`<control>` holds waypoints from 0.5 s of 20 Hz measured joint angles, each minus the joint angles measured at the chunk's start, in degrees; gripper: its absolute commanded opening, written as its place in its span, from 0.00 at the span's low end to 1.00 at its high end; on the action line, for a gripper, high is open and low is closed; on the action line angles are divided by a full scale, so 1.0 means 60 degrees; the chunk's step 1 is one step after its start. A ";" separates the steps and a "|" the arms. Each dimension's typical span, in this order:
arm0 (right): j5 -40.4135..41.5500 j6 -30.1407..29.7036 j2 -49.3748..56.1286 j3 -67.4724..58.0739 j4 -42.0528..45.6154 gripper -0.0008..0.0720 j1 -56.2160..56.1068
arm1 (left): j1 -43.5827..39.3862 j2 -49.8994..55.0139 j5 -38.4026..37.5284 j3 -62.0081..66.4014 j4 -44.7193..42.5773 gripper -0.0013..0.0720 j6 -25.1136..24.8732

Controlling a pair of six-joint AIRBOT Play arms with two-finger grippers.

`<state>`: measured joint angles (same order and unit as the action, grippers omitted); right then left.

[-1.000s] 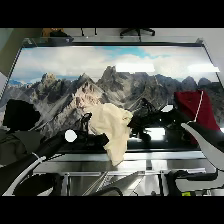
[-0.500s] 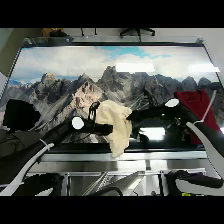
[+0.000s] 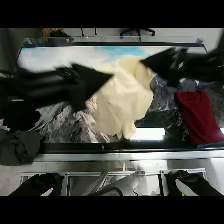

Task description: Fold the shirts.

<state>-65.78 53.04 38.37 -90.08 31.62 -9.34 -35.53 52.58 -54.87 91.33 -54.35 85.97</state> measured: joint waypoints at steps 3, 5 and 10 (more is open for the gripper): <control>-0.0062 0.0004 0.0000 -0.1679 0.0488 0.04 0.0000 | 0.0000 0.0076 -0.0765 0.2000 -0.0619 0.04 0.0106; -0.0157 0.0004 0.0346 -0.2215 0.0663 0.04 0.0000 | -0.0004 0.0557 -0.1428 0.2772 -0.0885 0.04 0.0240; -0.0743 0.0047 0.2364 -0.2634 0.0838 0.04 0.0000 | 0.0310 0.2266 -0.2335 0.2601 -0.1166 0.04 0.0321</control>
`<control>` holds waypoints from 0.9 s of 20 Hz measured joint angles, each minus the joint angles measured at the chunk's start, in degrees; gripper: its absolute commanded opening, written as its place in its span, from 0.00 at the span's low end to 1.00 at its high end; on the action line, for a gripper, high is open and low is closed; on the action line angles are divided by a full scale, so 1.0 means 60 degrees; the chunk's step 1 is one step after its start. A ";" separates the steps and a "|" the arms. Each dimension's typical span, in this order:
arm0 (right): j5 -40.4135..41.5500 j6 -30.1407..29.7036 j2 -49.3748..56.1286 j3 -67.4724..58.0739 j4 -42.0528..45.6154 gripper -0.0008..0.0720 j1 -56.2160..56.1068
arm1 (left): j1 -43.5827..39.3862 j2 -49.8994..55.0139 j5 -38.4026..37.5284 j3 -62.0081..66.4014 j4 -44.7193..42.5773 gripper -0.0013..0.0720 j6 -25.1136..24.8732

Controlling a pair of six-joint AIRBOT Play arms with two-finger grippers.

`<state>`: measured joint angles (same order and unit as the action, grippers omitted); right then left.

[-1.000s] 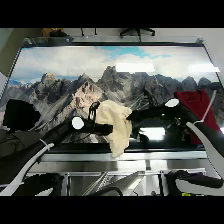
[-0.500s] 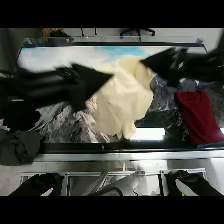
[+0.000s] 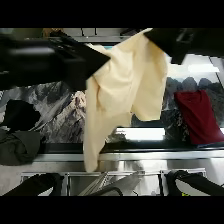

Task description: Fold the shirts.

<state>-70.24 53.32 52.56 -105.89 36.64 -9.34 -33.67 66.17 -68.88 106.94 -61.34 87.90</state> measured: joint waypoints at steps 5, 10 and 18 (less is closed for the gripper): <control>-0.0674 0.0178 0.3268 -0.0066 0.0062 0.46 0.0000 | 0.1202 0.2106 -0.0146 -0.1679 -0.0098 0.41 -0.0251; -0.0510 0.0404 0.5996 -0.0080 0.0066 0.52 0.0244 | 0.2841 0.4073 -0.0277 -0.2521 0.0044 0.96 -0.0375; -0.3249 0.1096 0.6433 0.1093 0.0109 0.48 0.1723 | 0.4652 0.3712 -0.2466 -0.4947 0.0375 0.96 -0.1096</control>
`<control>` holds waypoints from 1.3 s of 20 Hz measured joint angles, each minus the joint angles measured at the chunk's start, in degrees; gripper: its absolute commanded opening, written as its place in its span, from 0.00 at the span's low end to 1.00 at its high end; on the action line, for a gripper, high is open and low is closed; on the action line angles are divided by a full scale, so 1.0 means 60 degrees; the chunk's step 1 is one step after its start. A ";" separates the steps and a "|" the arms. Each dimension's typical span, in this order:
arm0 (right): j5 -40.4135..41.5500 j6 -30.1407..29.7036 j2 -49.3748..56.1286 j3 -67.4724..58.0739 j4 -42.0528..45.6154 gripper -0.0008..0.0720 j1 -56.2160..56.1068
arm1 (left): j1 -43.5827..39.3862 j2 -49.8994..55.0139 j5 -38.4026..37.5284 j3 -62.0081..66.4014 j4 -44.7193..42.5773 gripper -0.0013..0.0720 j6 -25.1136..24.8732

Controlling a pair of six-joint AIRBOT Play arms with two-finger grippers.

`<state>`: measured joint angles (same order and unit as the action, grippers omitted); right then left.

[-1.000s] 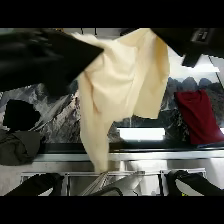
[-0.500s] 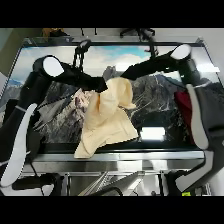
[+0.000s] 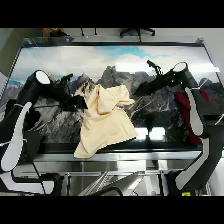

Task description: Fold the shirts.

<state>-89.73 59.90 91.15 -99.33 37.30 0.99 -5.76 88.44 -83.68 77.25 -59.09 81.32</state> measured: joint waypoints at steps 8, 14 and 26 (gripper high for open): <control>0.0306 -0.0947 -0.1355 0.5071 0.0004 0.48 0.0182 | 0.0871 -0.2619 0.0160 -0.5493 -0.0517 0.96 -0.0612; 0.1330 -0.1508 -0.1643 0.6838 0.0000 0.48 -0.0310 | 0.1810 -0.3373 0.1224 -0.7355 -0.0543 0.96 -0.0856; 0.2473 -0.1708 -0.1694 0.7147 -0.0193 0.48 -0.1698 | 0.1993 -0.3501 0.2641 -0.8827 0.1566 0.68 -0.1749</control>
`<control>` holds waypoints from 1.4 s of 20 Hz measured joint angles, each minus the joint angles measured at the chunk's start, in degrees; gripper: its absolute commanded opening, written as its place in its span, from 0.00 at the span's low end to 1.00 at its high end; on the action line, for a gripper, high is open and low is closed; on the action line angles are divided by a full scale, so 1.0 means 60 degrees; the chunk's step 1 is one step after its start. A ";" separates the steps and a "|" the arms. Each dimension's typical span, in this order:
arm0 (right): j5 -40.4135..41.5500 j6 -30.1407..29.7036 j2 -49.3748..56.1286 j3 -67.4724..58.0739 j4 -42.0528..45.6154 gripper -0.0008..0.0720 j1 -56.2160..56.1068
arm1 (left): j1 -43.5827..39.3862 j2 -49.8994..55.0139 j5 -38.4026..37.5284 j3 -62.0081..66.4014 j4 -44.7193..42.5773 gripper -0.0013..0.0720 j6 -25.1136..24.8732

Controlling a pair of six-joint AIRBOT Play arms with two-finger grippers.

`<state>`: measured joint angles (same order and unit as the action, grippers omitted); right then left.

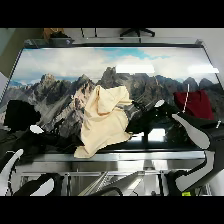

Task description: Fold the shirts.

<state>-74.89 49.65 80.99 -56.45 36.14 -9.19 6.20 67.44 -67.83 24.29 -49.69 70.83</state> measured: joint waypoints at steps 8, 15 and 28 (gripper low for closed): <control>0.0124 0.0000 0.0004 -0.0036 -0.0386 0.48 -0.0029 | -0.0007 0.0022 0.0550 -0.0470 0.0925 0.04 -0.0903; -0.0321 -0.0036 -0.0342 -0.0557 -0.0273 0.66 0.1198 | -0.0004 0.0000 -0.0226 0.0641 0.1180 0.04 -0.1035; 0.0073 -0.0073 0.0306 -0.0645 -0.0189 0.34 0.0656 | -0.0004 0.0000 -0.0528 0.1647 0.1220 0.04 -0.0962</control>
<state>-74.46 49.21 82.83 -60.31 35.00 -5.26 6.17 67.44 -71.00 34.17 -42.37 65.06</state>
